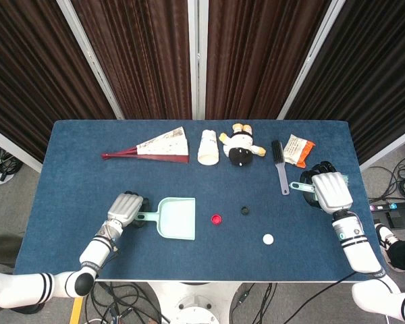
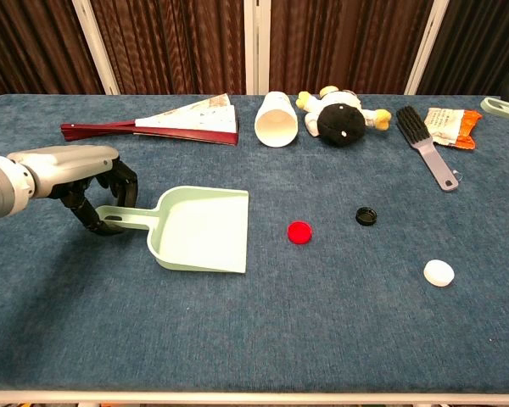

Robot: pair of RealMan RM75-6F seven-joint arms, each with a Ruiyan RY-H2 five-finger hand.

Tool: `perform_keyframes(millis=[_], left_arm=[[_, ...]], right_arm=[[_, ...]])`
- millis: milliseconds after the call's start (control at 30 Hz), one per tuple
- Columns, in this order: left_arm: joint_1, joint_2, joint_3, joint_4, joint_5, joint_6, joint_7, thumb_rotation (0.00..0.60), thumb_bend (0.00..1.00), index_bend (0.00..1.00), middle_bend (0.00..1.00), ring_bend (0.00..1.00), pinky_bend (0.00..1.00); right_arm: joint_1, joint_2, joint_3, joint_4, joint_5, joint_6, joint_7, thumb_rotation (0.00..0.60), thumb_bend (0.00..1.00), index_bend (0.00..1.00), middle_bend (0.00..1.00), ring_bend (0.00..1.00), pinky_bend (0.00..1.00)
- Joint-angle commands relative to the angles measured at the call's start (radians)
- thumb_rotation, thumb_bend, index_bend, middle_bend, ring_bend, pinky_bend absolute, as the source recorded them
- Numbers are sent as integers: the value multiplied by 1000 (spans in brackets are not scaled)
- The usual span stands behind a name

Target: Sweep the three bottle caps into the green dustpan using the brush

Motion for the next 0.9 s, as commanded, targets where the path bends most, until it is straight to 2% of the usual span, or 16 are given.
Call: perform_keyframes(millis=[33, 233, 433, 633, 900], left_arm=[[0, -6, -2, 6, 9, 0, -10, 600, 300, 528, 498, 318, 248], [10, -3, -6, 10, 46, 9, -44, 600, 371, 585, 547, 360, 254], [1, 41, 2, -24, 52, 2, -14, 600, 379, 587, 549, 364, 255], [-29, 76, -5, -42, 8, -40, 11, 600, 379, 587, 549, 364, 255], [-87, 109, -8, -56, -96, -121, 33, 600, 380, 587, 549, 364, 255]], right_arm=[[-1, -1, -1, -1, -1, 0, 2, 600, 454, 663, 597, 254, 181], [-1, -7, -10, -4, -17, -10, 39, 600, 454, 663, 597, 254, 181], [3, -20, -26, -25, -77, -28, 175, 600, 469, 663, 597, 254, 181], [22, -68, -49, -7, -161, -41, 340, 600, 505, 663, 597, 254, 181], [79, -198, -65, 117, -246, -62, 489, 600, 521, 667, 598, 254, 181]])
